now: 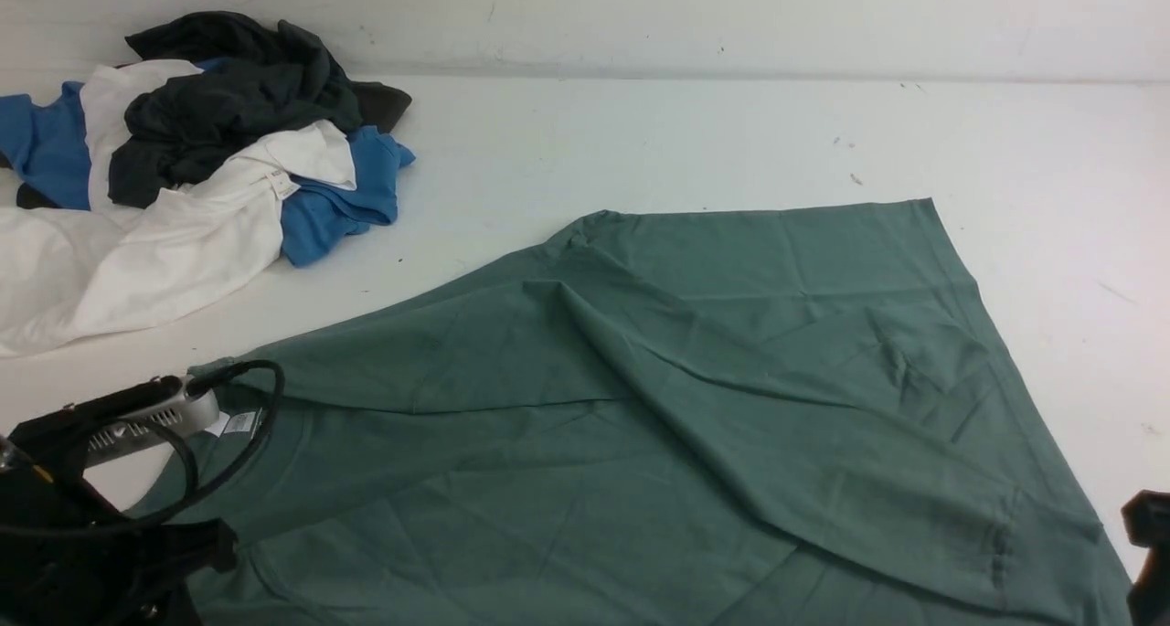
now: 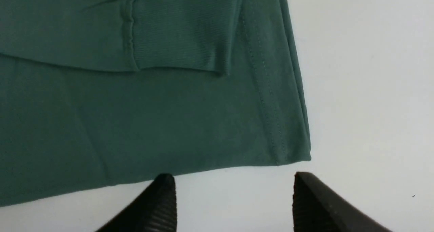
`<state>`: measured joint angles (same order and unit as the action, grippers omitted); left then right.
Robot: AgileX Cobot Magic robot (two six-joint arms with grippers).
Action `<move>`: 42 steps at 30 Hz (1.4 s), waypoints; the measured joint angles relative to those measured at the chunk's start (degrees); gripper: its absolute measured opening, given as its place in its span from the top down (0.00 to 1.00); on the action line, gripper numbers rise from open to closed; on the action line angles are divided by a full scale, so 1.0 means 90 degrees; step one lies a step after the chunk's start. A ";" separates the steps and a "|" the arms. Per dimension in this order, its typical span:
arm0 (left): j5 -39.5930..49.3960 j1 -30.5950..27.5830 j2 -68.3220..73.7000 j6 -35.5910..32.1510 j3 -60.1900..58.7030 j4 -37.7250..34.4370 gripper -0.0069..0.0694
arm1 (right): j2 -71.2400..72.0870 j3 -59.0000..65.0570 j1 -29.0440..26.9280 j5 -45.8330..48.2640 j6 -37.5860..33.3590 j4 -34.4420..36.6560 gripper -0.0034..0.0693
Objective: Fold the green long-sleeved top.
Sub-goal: Use both arms simultaneously to clamp the lower edge of the clothing fabric
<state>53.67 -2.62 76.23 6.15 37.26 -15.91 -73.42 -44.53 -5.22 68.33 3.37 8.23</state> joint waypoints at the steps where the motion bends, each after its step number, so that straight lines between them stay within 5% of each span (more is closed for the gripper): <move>1: -0.0142 0.0000 0.0000 0.0000 -0.0044 -0.0028 0.59 | 0.0051 0.0016 0.0000 -0.0035 -0.0016 0.0025 0.37; 7: -0.1065 0.0094 0.0007 -0.0001 -0.0076 -0.0176 0.56 | 0.0066 0.0031 0.0000 -0.0323 -0.0057 0.0117 0.36; 19: -0.1399 0.0240 0.0851 -0.0001 -0.0076 -0.0772 0.30 | 0.0066 0.0038 0.0000 -0.0450 -0.0064 0.0117 0.36; 29: -0.1588 0.0240 0.1484 -0.0001 0.0026 -0.0868 0.29 | 0.0066 0.0038 0.0000 -0.0490 -0.0064 0.0138 0.36; 32: -0.1562 0.0240 0.1546 -0.0062 0.0056 -0.0844 0.34 | 0.0066 0.0038 0.0000 -0.0429 -0.0080 0.0152 0.36; 37: -0.1573 0.0227 0.1614 -0.0498 0.0063 -0.0755 0.72 | 0.0066 0.0122 0.0416 -0.0104 -0.0078 0.0137 0.36; 42: -0.1569 0.0213 0.1636 -0.0800 0.0080 -0.0803 0.89 | 0.0066 0.0561 0.1260 -0.0104 -0.0078 -0.0014 0.36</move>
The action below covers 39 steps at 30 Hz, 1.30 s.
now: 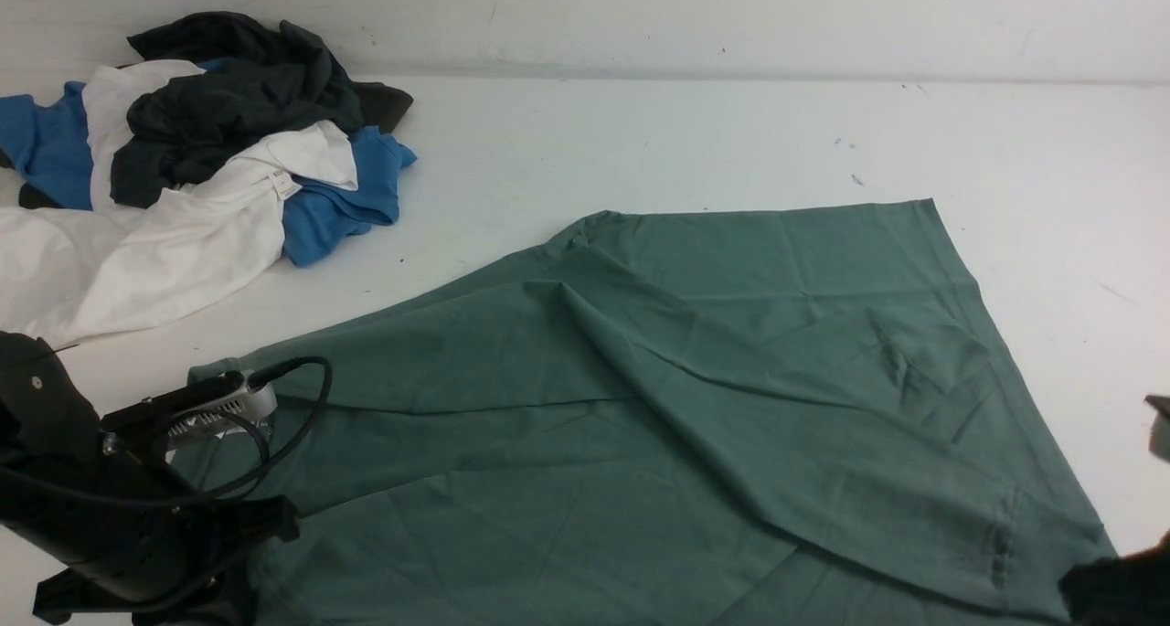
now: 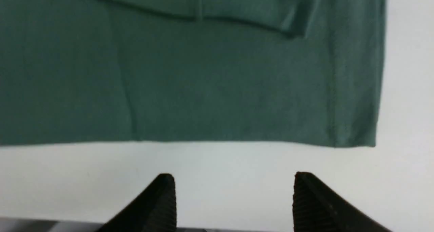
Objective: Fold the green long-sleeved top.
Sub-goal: Use both arms simultaneously to clamp the lower edge of the clothing fabric
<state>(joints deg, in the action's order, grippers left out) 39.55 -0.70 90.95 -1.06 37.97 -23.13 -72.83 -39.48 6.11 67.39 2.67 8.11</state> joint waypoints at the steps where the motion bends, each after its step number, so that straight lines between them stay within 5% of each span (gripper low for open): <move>1: 0.0037 0.0000 0.0013 -0.0026 0.0025 0.0015 0.90 | 0.0000 0.0118 0.0176 0.0000 0.0000 -0.0076 0.36; 8: 0.0129 0.0000 0.0049 -0.0035 0.0072 0.0151 0.90 | -0.0006 0.0646 0.0674 -0.0257 0.0240 -0.0630 0.36; 13: 0.0149 0.0000 0.0054 -0.0042 0.0091 0.0218 0.90 | -0.0304 0.0698 0.0674 -0.0344 0.1109 -0.1567 0.36; 29: 0.0148 0.0000 0.0054 -0.0073 0.0093 0.0218 0.90 | -0.1688 0.0544 0.0692 -0.0656 0.1295 -0.2176 0.40; 34: 0.0154 0.0000 0.0054 -0.0092 0.0093 0.0218 0.90 | -0.1760 0.0465 0.0692 -0.0803 0.1254 -0.2521 0.61; 36: 0.0161 0.0000 0.0054 -0.0097 0.0093 0.0220 0.90 | -0.1796 0.0439 0.0692 -0.1002 0.1247 -0.2681 0.81; 39: 0.0196 0.0000 0.0062 -0.0121 0.0141 0.0225 0.90 | -0.1790 0.0439 0.0692 -0.1081 0.1247 -0.2711 0.92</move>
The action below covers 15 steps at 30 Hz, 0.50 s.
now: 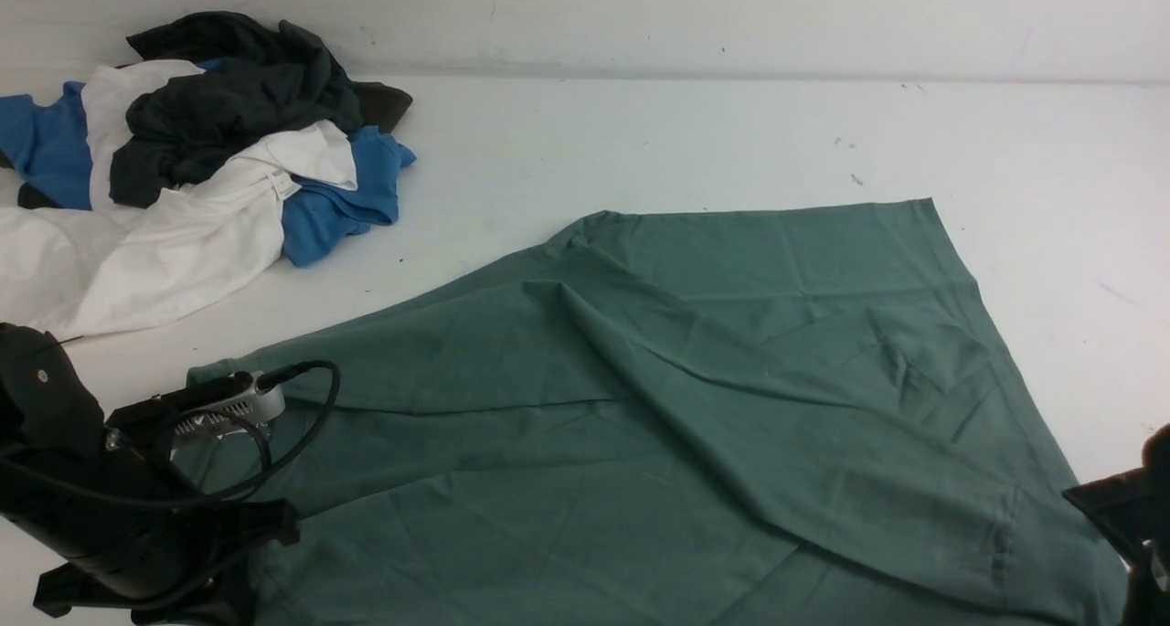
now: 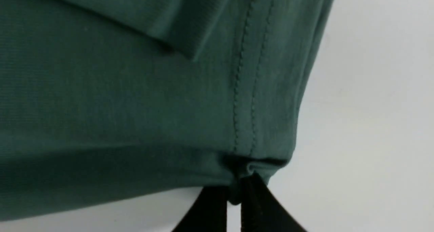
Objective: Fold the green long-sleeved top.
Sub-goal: Use both arms simultaneously to clamp the lower edge of the clothing fabric
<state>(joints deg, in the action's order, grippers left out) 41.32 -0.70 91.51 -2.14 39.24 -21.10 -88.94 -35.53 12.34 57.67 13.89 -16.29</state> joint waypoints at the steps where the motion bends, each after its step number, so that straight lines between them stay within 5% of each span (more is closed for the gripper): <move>1: 0.0052 0.0000 0.0008 -0.0031 0.0034 0.0018 0.90 | 0.0028 0.0000 0.0000 0.0000 0.0000 0.0004 0.92; 15: 0.1390 0.0027 -0.0638 -0.0234 -0.0093 -0.0026 0.90 | 0.2728 0.0627 0.0006 0.0923 0.0215 -0.0099 0.93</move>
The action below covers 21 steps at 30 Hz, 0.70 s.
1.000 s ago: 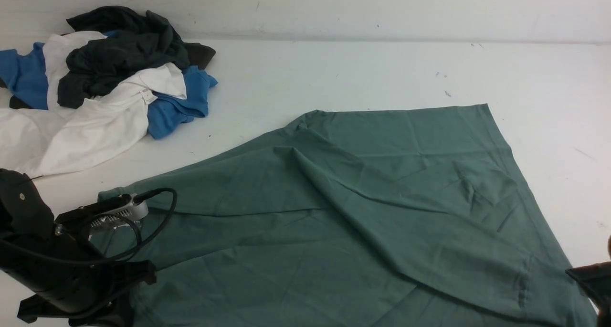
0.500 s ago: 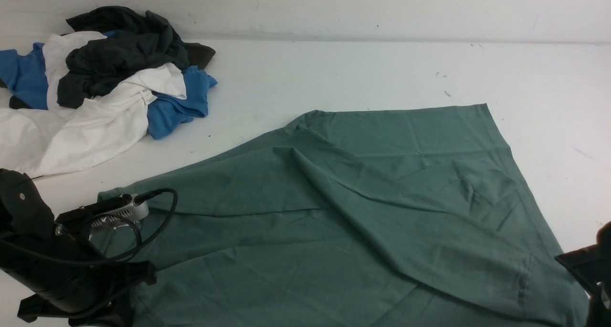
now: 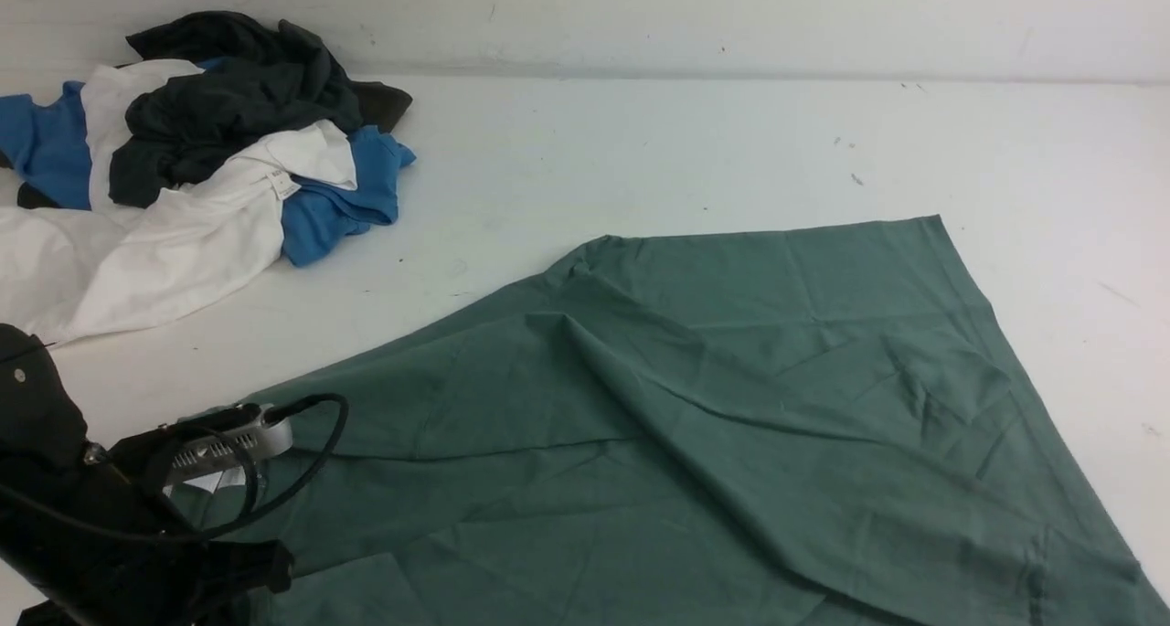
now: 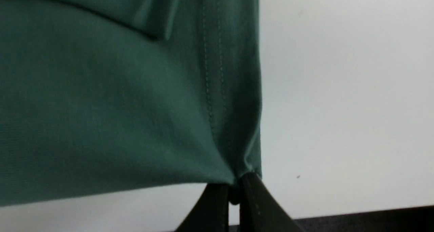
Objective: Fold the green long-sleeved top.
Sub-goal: Use both arms simultaneously to clamp the lower edge of the clothing fabric, then use both arms to drag the lower edge of the fabric forward and fold it over the upper edge
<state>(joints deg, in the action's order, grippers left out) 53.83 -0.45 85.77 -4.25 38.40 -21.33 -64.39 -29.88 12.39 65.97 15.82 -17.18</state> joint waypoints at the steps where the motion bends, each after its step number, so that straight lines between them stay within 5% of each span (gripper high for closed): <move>1: 0.0055 0.0000 -0.0037 0.0000 0.0000 0.0000 0.90 | 0.0077 0.0000 0.0000 0.0016 0.0000 0.0000 0.93; 12: 0.0964 0.0000 -0.0971 0.0053 0.0667 -0.0201 0.90 | 0.0515 -0.1688 0.0000 0.0458 -0.0021 -0.0179 0.93; 21: 0.0903 0.0000 -0.0679 0.0354 0.2254 -0.0226 0.90 | -0.1031 -0.4372 0.0000 0.0579 -0.0501 -0.0179 0.93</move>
<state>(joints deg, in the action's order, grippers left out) 61.95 -0.45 79.66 -1.07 58.69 -23.36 -73.67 -69.23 12.39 71.18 11.31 -18.79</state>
